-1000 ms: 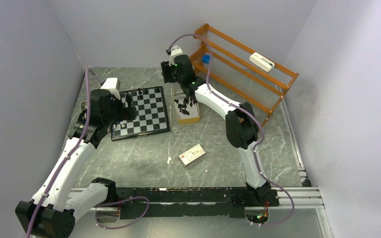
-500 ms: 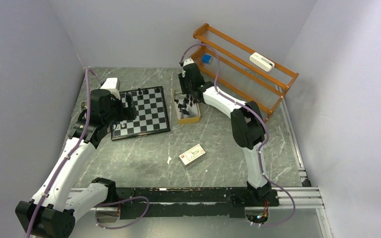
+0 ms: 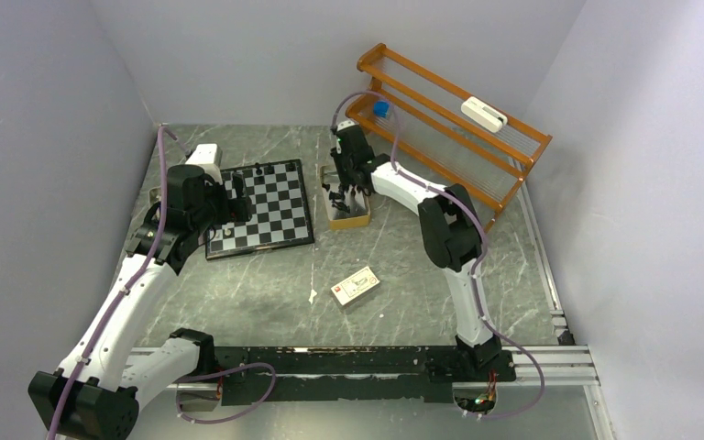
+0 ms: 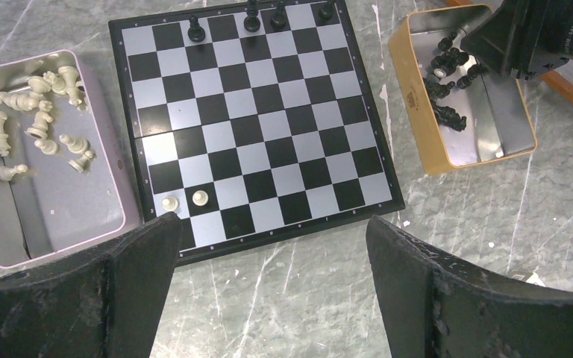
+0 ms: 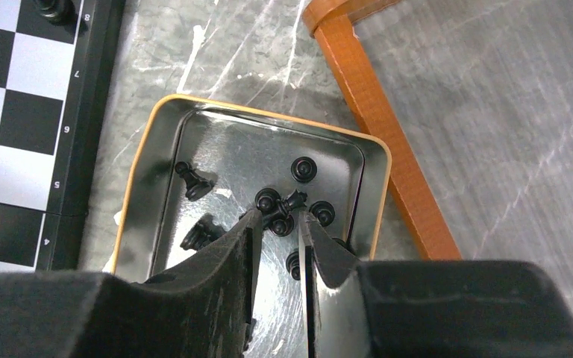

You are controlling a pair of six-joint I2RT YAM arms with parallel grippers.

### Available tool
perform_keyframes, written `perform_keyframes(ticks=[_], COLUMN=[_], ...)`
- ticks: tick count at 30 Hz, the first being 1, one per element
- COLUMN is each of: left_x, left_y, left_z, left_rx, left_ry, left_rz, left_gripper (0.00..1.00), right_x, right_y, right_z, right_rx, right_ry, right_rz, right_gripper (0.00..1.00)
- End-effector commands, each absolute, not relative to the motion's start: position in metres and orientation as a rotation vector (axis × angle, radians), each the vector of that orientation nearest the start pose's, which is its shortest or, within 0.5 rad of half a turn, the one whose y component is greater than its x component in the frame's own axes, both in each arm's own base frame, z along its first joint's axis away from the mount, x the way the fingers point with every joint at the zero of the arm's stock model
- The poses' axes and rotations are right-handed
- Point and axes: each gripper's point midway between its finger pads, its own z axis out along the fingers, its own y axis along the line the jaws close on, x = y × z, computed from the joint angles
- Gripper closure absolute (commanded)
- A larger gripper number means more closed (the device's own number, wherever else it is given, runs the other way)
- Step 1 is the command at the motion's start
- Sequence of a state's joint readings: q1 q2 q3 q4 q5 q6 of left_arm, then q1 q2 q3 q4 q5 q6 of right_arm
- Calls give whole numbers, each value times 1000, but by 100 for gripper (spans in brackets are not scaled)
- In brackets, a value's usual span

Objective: Set up the chess pieces on the board
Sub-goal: Pick up the chess piece from the storage box.

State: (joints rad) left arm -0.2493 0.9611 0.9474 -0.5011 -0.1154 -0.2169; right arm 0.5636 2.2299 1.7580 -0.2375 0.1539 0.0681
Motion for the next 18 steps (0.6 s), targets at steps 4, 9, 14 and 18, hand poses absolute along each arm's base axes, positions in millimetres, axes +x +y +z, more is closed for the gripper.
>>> perform_keyframes(ticks=[4, 9, 14, 18], left_x=[306, 306, 306, 306], left_y=[-64, -64, -64, -64], left_z=[231, 232, 232, 231], left_rx=[-44, -45, -47, -45], left_ry=[2070, 2067, 2067, 2069], left_rz=[-166, -164, -166, -167], left_gripper=[2, 2, 2, 2], right_x=[516, 515, 512, 513], right_y=[288, 287, 287, 288], right_z=[58, 52, 48, 46], right_rx=[-494, -496, -503, -508], right_ry=[2248, 2264, 2273, 2272], right_rz=[115, 107, 113, 113], right_gripper=[72, 72, 73, 74])
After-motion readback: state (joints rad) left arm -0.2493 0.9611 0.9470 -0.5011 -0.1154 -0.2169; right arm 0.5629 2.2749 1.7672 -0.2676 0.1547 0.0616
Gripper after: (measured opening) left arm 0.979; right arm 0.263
